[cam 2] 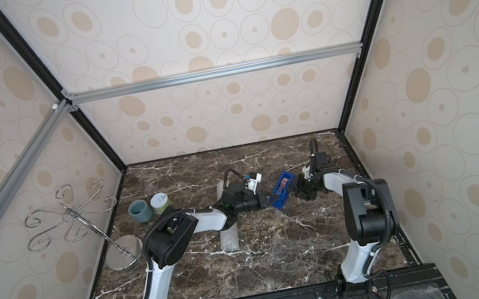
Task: Wrap wine bottles in bubble wrap
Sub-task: Tear off the tape using the Tape Cutter.
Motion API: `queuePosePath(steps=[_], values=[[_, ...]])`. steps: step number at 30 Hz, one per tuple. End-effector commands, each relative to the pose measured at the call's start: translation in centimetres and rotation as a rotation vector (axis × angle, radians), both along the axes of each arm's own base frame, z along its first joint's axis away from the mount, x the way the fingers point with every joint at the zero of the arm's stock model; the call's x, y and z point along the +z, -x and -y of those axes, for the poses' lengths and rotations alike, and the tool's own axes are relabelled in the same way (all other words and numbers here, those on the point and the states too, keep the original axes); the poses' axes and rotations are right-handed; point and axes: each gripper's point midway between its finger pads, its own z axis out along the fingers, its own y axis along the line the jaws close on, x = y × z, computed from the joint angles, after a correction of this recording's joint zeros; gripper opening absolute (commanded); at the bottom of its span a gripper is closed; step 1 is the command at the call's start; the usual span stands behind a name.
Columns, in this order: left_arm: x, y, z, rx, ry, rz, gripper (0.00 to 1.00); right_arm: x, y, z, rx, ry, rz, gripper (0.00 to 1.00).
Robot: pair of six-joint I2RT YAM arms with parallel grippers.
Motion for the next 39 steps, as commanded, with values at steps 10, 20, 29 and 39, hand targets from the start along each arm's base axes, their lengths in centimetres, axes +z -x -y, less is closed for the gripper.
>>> queuePosePath(steps=[10, 20, 29, 39], values=[[3.8, -0.8, 0.0, -0.029, -0.012, 0.074, 0.00, -1.9, 0.1, -2.3, 0.014, -0.041, -0.033, 0.48], [5.0, -1.1, 0.2, -0.036, -0.018, 0.093, 0.00, -1.5, 0.7, -2.0, -0.003, -0.026, -0.026, 0.49], [5.2, -1.0, -0.1, -0.037, -0.045, 0.093, 0.00, 0.2, 1.7, -1.7, -0.017, -0.010, 0.017, 0.51], [5.8, -0.7, -0.5, -0.036, -0.065, 0.093, 0.00, -0.1, 2.5, -1.3, -0.040, 0.007, 0.025, 0.47]])
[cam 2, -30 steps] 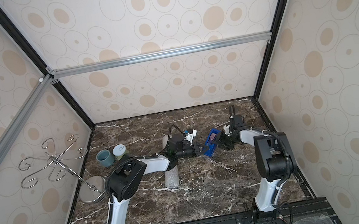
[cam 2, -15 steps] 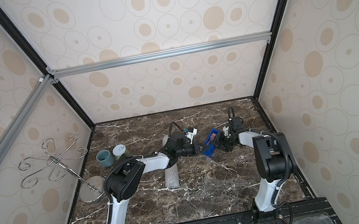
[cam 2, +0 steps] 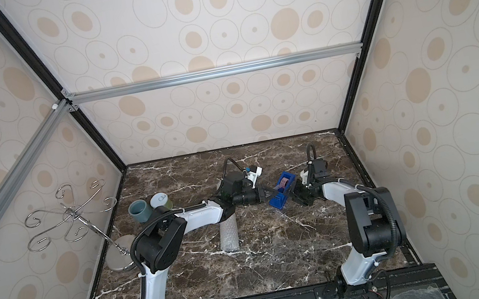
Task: Wrap wine bottles in bubble wrap
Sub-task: Tear off the tape using the Tape Cutter.
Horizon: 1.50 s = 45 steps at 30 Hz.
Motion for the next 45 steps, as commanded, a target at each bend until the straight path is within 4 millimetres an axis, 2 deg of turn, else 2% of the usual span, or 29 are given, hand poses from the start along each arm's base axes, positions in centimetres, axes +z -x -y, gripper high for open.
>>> queuePosePath(steps=[1, 9, 14, 20, 29, 36, 45], values=[[2.7, -0.4, -0.1, -0.007, 0.019, 0.047, 0.00, -0.3, 0.3, -0.1, -0.013, 0.001, -0.009, 0.47], [2.1, 0.1, -0.5, -0.002, 0.008, 0.027, 0.00, -1.2, -0.5, -0.4, -0.026, -0.036, -0.019, 0.46], [1.5, 0.7, -1.1, 0.004, 0.001, 0.011, 0.00, -2.5, -0.8, -0.4, -0.034, -0.038, -0.041, 0.46], [1.2, 1.8, -1.6, 0.002, 0.011, -0.012, 0.00, -3.6, -0.7, -0.3, -0.060, -0.041, -0.052, 0.41], [0.9, 3.6, -2.6, 0.012, 0.021, -0.034, 0.00, -4.0, -0.5, 0.0, -0.082, -0.027, -0.056, 0.35], [-0.7, 5.0, -4.1, 0.031, -0.001, -0.066, 0.00, -4.1, -0.4, 0.1, -0.083, -0.022, -0.054, 0.34], [-1.6, 6.0, -3.3, 0.016, -0.002, -0.088, 0.00, -3.8, -0.2, 0.1, -0.087, -0.023, -0.050, 0.33]])
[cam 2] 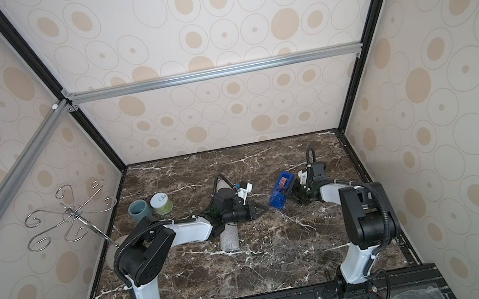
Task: Wrap wine bottles in bubble wrap
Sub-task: Tear off the tape using the Tape Cutter.
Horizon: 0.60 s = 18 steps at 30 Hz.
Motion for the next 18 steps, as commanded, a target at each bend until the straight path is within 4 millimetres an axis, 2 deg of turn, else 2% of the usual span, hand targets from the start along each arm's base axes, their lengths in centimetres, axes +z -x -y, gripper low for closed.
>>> queuePosePath(steps=[1, 18], values=[[1.1, 0.6, 1.0, -0.025, 0.037, 0.001, 0.00, -2.7, 1.7, 1.2, -0.052, 0.071, -0.095, 0.33], [-2.6, 1.6, 0.6, -0.017, -0.029, -0.051, 0.00, -0.7, 2.1, 1.2, -0.048, 0.074, -0.067, 0.36]])
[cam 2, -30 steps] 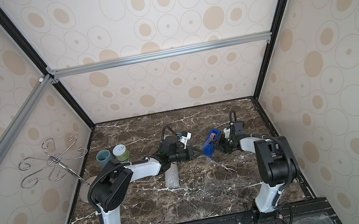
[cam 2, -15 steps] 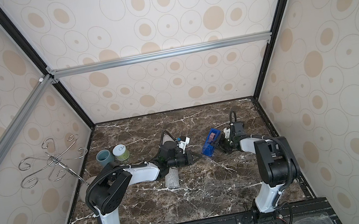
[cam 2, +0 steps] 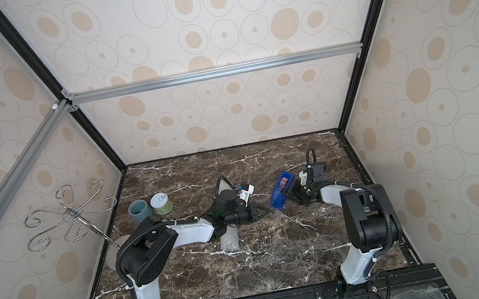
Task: Wrap wine bottles in bubble wrap
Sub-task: Tear off the tape using the Tape Cutter.
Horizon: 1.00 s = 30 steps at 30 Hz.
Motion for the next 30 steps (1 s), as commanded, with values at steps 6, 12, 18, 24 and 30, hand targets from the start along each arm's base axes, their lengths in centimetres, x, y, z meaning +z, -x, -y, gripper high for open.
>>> queuePosePath(steps=[6, 12, 18, 24, 30], values=[[-2.8, 0.9, 0.1, -0.021, -0.040, -0.033, 0.00, 0.2, 1.8, 0.7, -0.016, 0.048, -0.049, 0.38], [-4.2, 0.8, -0.1, -0.022, -0.073, -0.026, 0.00, 1.2, 2.1, 0.7, -0.009, 0.049, -0.040, 0.39], [-5.1, 0.8, -0.4, -0.022, -0.106, -0.010, 0.00, 2.2, 3.3, 0.4, 0.000, 0.029, -0.038, 0.39], [-5.7, 0.7, -0.8, -0.022, -0.142, 0.032, 0.00, 2.6, 5.2, -1.0, 0.004, 0.004, -0.038, 0.39], [-7.2, 0.5, -1.6, -0.005, -0.198, 0.059, 0.00, 2.0, 5.7, -2.6, 0.017, -0.011, -0.053, 0.39]])
